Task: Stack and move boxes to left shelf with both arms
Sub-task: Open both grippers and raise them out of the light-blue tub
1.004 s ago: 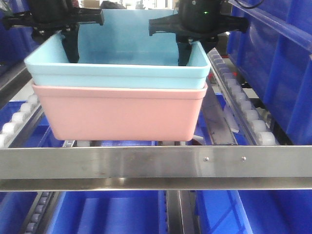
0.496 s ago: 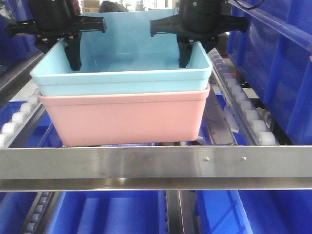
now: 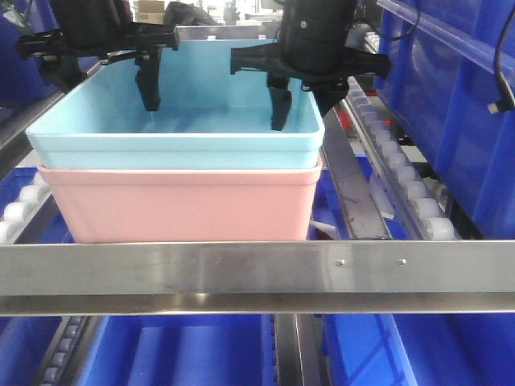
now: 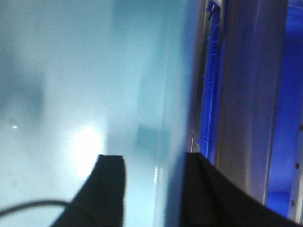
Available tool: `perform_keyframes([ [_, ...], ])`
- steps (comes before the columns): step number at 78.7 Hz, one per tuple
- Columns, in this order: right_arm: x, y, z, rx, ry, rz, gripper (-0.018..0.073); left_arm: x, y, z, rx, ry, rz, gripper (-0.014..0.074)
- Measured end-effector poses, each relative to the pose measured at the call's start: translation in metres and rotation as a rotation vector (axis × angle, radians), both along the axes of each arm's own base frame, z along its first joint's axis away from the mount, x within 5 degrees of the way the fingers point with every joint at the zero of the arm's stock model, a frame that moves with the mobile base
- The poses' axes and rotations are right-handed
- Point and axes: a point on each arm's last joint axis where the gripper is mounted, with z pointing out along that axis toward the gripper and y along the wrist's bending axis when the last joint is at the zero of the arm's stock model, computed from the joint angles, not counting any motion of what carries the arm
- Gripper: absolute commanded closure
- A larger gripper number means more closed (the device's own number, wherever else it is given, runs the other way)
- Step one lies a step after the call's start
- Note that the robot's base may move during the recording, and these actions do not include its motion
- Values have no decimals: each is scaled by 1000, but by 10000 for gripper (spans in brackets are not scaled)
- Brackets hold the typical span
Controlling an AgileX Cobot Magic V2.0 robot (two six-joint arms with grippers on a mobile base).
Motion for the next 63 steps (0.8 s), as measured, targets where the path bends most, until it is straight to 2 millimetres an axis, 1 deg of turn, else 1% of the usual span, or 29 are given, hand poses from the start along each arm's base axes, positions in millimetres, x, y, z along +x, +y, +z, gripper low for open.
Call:
perform_keyframes([
  [10,2,2,15,13,-22,-2,163,0,0,2,-4,-5,0,169],
  [26,2,-1,54,23,-85,-13,163,-4,2,1,18,47,3,169],
  [33,-1,-3,62,14,-83,-19,163,-5,1,0,23,60,2,169],
  [36,-2,-4,62,9,-77,-19,163,-6,2,1,23,59,2,170],
  [44,-3,-5,63,-13,-72,1,163,-10,3,12,13,35,2,171],
  [52,-9,-3,69,-19,-81,22,163,-17,6,29,1,-1,2,195],
  [56,-12,0,72,-19,-85,32,166,-20,7,37,-4,-17,2,218],
  [63,-22,5,80,-18,-85,52,166,-26,10,49,-12,-41,2,309],
])
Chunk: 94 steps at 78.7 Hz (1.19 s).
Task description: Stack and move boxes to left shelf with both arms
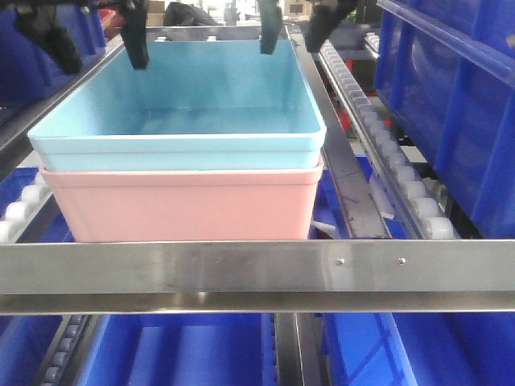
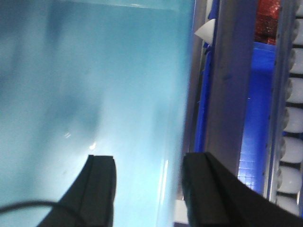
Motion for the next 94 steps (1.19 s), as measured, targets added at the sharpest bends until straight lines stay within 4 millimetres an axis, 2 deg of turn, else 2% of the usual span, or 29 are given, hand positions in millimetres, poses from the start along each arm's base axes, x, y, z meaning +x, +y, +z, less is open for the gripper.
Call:
perform_keyframes([
  [6,-10,5,6,-12,8,20,186,-5,3,8,-4,-13,1,443],
  [13,-21,11,13,-30,-7,42,296,-11,5,17,-4,-16,0,616],
  [19,-29,17,19,-41,-23,63,452,-17,7,24,-4,-22,-3,588],
  [23,-34,19,23,-46,-35,76,524,-21,9,30,-7,-30,-3,589],
  [26,-37,20,26,-47,-40,82,495,-24,10,36,-10,-40,-4,589],
  [35,-43,21,32,-45,-53,91,507,-34,14,49,-21,-69,-4,589],
  [44,-47,18,41,-37,-71,90,507,-44,18,54,-25,-88,-9,589],
  [56,-53,13,53,-32,-98,100,507,-55,21,42,-32,-94,-15,589],
  [66,-63,7,60,-37,-107,107,507,-66,24,39,-77,-175,-20,589],
  [75,-79,0,56,-39,-120,138,507,-80,29,44,-111,-256,-23,589],
  [84,-99,-11,45,-14,-199,201,507,-98,34,38,-156,-302,-22,595],
  [88,-111,-19,37,4,-235,228,507,-106,36,37,-194,-338,-18,597],
  [94,-134,-36,37,53,-319,263,507,-121,41,35,-245,-395,-11,597],
])
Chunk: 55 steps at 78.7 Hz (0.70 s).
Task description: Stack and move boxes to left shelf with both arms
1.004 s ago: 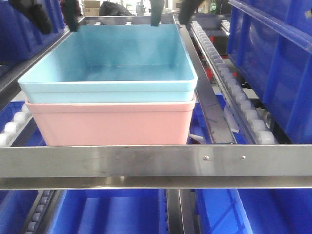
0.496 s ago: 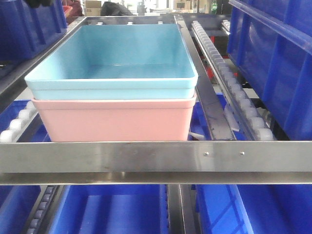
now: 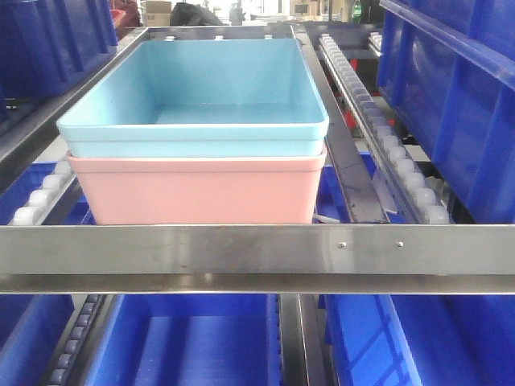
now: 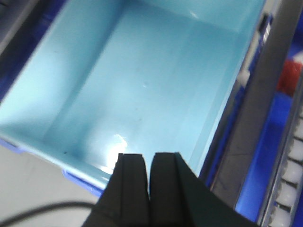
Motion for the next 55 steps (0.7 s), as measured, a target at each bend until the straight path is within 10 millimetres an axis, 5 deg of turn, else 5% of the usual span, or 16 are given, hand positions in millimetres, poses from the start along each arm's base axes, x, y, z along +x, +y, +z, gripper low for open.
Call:
perform_keyframes([
  [35,-124,-106,-22,115,-358,106,507,-137,-2,-21,-174,-293,-297,596],
  [55,-143,-122,-25,155,-416,109,507,-156,3,-20,-242,-403,-350,597],
])
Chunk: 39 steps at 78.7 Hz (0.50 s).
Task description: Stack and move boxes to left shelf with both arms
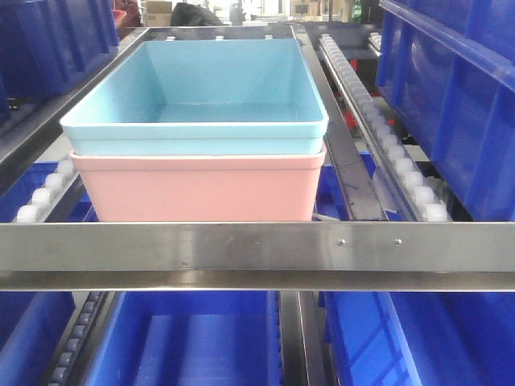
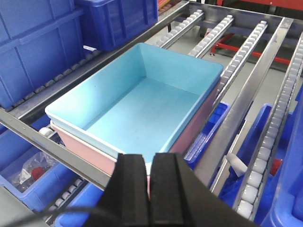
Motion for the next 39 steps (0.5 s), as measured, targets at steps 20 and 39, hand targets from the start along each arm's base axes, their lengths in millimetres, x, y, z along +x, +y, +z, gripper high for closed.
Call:
perform_keyframes([
  [20,-4,6,-5,66,-85,77,507,0,2,4,141,-187,0,597],
  [39,-29,-9,-36,139,-177,139,507,-23,22,-19,157,-297,-5,597],
])
